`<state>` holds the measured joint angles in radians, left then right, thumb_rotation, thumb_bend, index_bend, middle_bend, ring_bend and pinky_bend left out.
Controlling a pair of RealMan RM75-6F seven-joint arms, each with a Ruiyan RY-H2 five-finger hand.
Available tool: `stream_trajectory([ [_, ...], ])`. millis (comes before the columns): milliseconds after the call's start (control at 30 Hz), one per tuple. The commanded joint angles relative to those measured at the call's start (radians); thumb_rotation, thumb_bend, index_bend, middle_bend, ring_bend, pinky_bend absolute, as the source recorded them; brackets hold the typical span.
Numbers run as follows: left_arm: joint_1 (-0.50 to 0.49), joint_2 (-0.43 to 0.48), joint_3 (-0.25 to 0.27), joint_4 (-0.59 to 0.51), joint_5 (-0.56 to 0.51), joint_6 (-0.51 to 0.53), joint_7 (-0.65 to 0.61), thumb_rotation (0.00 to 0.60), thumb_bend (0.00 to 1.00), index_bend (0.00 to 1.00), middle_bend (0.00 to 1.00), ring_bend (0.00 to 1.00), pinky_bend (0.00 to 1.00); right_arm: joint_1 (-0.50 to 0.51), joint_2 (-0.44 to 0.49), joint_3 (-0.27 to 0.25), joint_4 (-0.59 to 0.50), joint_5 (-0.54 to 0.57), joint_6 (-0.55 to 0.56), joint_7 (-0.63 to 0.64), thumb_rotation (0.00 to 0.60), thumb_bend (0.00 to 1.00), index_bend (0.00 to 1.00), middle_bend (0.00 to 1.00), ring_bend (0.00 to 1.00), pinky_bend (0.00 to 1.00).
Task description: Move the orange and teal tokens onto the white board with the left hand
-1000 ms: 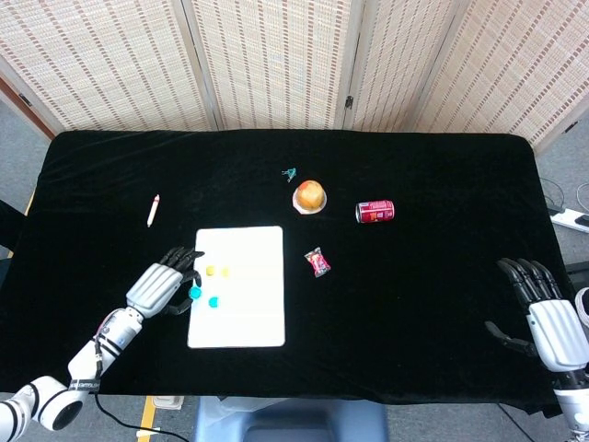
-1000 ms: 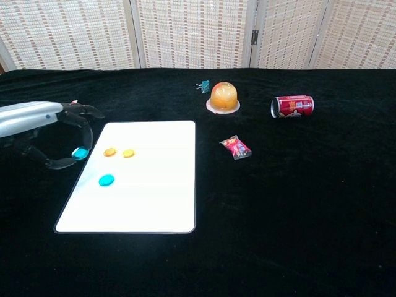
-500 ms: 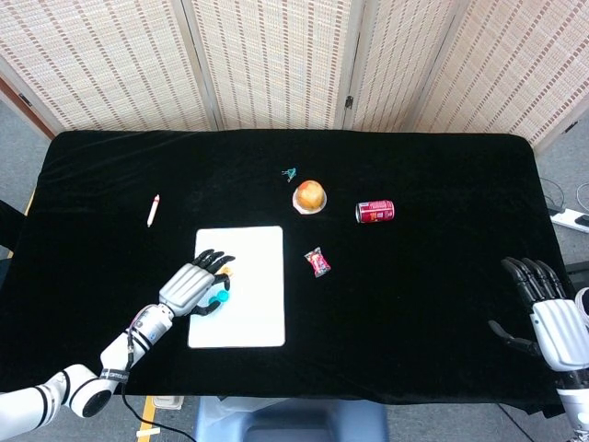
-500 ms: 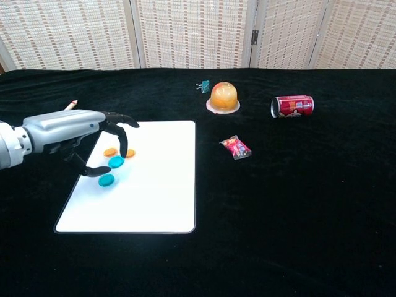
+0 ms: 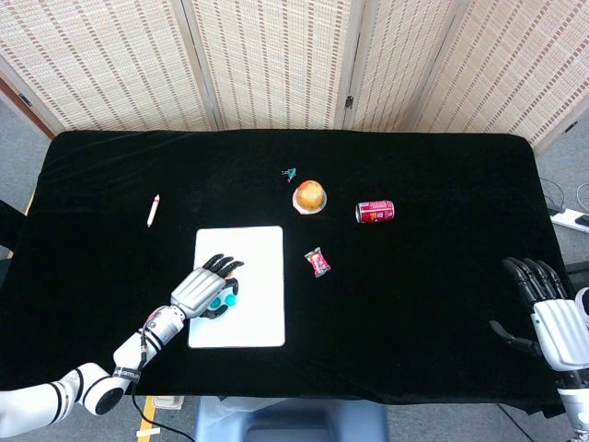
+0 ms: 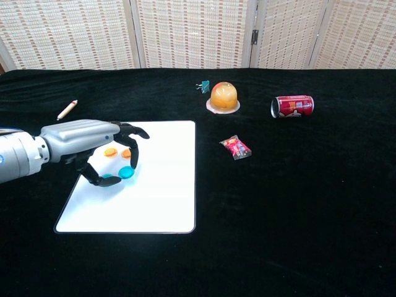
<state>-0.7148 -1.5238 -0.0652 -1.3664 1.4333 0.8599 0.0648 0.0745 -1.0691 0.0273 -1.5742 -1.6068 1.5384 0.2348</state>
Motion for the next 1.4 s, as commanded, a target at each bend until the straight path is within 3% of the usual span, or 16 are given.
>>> stream_trajectory([
  [33, -0.002, -0.003, 0.004, -0.001, -0.008, -0.002, 0.016, 0.600, 0.44, 0.47, 0.11, 0.00, 0.00, 0.000, -0.001, 0.000, 0.002, 0.001, -0.001, 0.001, 0.600, 0.27, 0.06, 0.11, 0.01, 0.02],
  [467, -0.009, -0.009, 0.013, -0.008, -0.036, -0.013, 0.054, 0.600, 0.43, 0.45, 0.11, 0.00, 0.00, 0.000, -0.006, 0.001, 0.009, 0.001, -0.002, 0.008, 0.600, 0.27, 0.06, 0.11, 0.01, 0.02],
  [867, -0.004, 0.002, 0.016, -0.023, -0.035, 0.008, 0.040, 0.600, 0.43, 0.36, 0.09, 0.00, 0.00, -0.002, -0.005, 0.002, 0.010, 0.002, 0.001, 0.009, 0.600, 0.27, 0.06, 0.11, 0.01, 0.02],
  [1133, 0.059, 0.120, -0.031, -0.082, -0.044, 0.130, -0.116, 0.600, 0.44, 0.33, 0.09, 0.00, 0.00, 0.000, 0.015, 0.006, -0.008, -0.006, 0.007, -0.004, 0.600, 0.27, 0.06, 0.11, 0.02, 0.02],
  [1400, 0.174, 0.227, -0.054, -0.058, -0.127, 0.238, -0.223, 0.600, 0.43, 0.30, 0.09, 0.00, 0.00, 0.022, 0.051, 0.011, -0.028, -0.021, -0.013, -0.008, 0.600, 0.27, 0.06, 0.11, 0.03, 0.02],
])
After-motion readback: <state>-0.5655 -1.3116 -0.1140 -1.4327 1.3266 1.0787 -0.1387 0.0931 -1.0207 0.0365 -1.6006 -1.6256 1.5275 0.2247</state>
